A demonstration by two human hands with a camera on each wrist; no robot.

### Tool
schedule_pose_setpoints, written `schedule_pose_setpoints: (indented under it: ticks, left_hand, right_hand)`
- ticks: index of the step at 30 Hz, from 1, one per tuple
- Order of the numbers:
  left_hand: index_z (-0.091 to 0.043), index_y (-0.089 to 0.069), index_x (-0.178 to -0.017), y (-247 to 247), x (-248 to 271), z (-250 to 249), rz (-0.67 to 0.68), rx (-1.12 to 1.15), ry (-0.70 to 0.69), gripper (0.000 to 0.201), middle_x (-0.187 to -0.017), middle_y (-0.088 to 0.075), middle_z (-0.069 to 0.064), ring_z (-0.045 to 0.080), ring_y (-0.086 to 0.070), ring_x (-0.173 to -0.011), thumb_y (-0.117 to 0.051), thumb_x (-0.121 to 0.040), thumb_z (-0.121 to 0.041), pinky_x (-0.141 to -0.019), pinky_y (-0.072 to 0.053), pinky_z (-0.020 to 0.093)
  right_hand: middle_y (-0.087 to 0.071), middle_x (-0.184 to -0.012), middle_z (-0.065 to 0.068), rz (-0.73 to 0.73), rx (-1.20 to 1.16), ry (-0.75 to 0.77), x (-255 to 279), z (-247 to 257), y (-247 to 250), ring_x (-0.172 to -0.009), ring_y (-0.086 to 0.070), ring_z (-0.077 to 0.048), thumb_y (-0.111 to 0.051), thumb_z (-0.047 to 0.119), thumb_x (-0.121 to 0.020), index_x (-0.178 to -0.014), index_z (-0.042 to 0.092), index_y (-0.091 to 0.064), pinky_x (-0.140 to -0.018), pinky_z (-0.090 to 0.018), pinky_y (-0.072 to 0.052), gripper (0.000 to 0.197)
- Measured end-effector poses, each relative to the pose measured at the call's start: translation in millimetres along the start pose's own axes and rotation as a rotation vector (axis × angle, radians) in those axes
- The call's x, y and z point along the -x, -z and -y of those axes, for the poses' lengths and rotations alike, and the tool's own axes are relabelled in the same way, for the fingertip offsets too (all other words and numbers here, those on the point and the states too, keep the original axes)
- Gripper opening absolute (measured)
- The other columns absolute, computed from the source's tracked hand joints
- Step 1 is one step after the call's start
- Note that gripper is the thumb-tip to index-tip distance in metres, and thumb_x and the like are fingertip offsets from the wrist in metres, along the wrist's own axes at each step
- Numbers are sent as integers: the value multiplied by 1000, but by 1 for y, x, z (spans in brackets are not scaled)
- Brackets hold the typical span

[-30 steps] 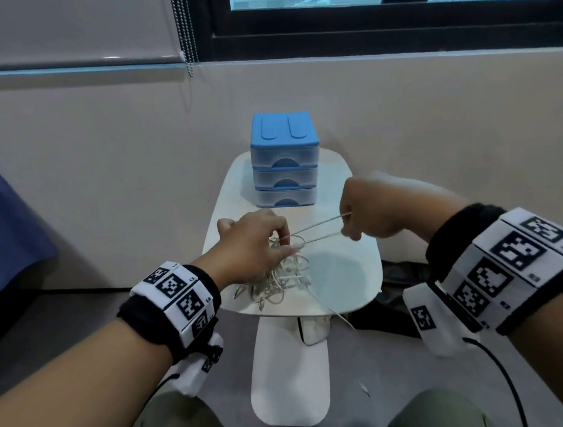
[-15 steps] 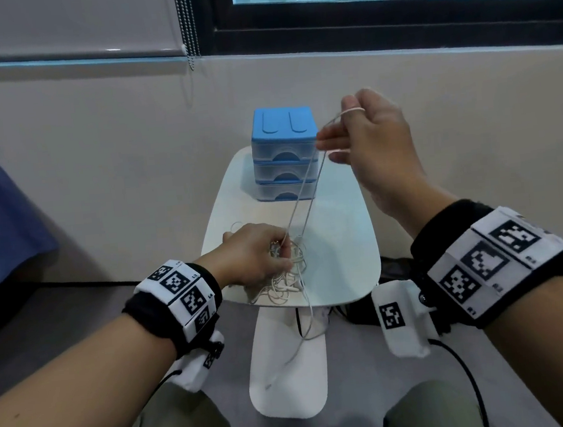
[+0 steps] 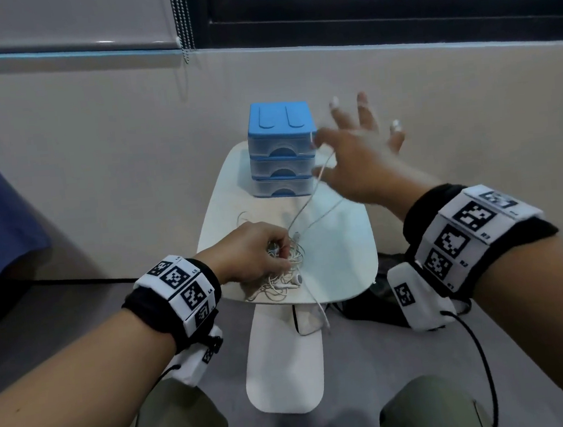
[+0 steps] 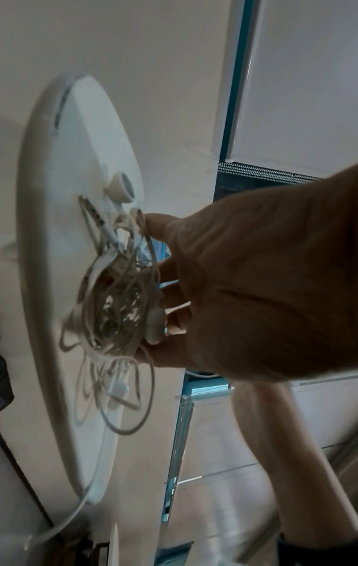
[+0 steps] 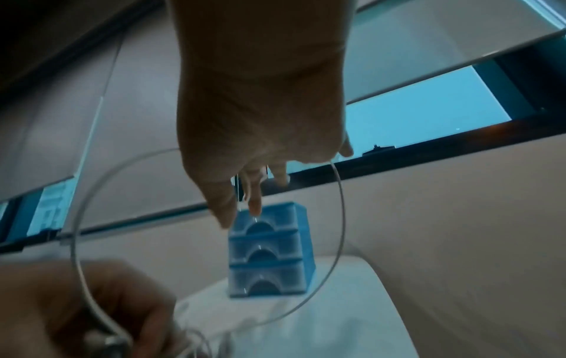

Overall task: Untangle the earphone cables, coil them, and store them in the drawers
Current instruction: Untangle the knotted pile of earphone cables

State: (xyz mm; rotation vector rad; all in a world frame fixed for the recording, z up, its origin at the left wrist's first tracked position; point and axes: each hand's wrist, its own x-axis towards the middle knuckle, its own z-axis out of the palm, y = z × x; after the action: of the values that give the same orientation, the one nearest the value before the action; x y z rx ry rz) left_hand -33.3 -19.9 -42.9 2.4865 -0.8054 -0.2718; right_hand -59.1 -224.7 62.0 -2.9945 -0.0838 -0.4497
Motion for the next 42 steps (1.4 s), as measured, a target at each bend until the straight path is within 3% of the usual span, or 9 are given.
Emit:
schedule_pose_setpoints:
  ticks: [6,11,15,22,27,32,34,38,42]
  left_hand:
    - [-26,-60,-76,2,-2,-4,25,-47,-42,24,-74,-58,-12,10,-53,-74,-83,-82,-25,-70,-45,29]
    - [-23,-61,-75,4,-3,-4,43,-21,-29,24,-69,-58,-11,10,-53,-69,-83,-82,-23,-68,-47,30]
    - [-24,-60,-75,6,-2,-5,53,-22,-26,25,-70,-58,-10,7,-51,-66,-83,-83,-23,-63,-43,25]
    - [-20,-59,-78,5,-1,-4,71,72,21,22,-73,-57,-8,9,-55,-56,-79,-86,-18,-55,-49,25]
    - [-19,-60,-80,7,0,-4,79,84,22,21,-74,-58,-6,9,-57,-54,-80,-87,-18,-52,-48,24]
    - [-17,-61,-83,9,0,-6,87,82,26,19,-74,-56,-8,-1,-52,-48,-79,-87,-17,-48,-45,19]
    - [-17,-61,-83,8,1,-6,85,79,25,19,-75,-56,-9,-2,-51,-49,-80,-86,-18,-49,-43,17]
    - [-24,-60,-84,9,1,-6,95,47,32,19,-80,-57,-8,6,-53,-60,-80,-87,-23,-55,-43,19]
    - [-23,-61,-87,8,0,-7,83,32,24,19,-82,-57,-10,9,-54,-68,-80,-87,-24,-60,-44,23]
  right_hand:
    - [-55,-139,4,576,-94,80,24,-6,-83,-135,-46,-28,-69,46,-90,-129,40,-58,-112,-57,-35,41]
    - [-49,-110,8,379,-4,60,30,-2,-91,-108,-43,-21,-57,40,-99,-96,40,-52,-99,-51,-32,6]
    - [-54,-99,4,369,-81,7,16,1,-76,-103,-49,-26,-53,32,-98,-81,27,-52,-98,-53,-37,18]
    - [-51,-68,0,-247,-644,-287,-2,6,-14,-78,-46,-27,-48,25,-89,-76,6,-55,-86,-41,-33,24]
    - [-50,-70,-22,-594,-802,-327,-1,-13,13,-67,-40,-23,-44,27,-78,-71,-2,-50,-65,-51,-42,30]
    - [-27,-52,2,-614,-715,-339,9,-41,26,-54,-24,-19,-53,24,-75,-53,8,-37,-62,-36,-27,32]
    - [-38,-55,3,-507,-541,-388,16,-45,21,-59,-37,-21,-58,28,-80,-56,11,-43,-79,-39,-31,33]
    - [-59,-115,-1,-276,-208,-431,25,-37,-8,-116,-48,-31,-62,37,-85,-98,25,-64,-95,-47,-27,18]
    - [-51,-126,3,-163,-367,-87,38,1,-40,-120,-50,-27,-72,34,-85,-121,34,-60,-100,-43,-35,38]
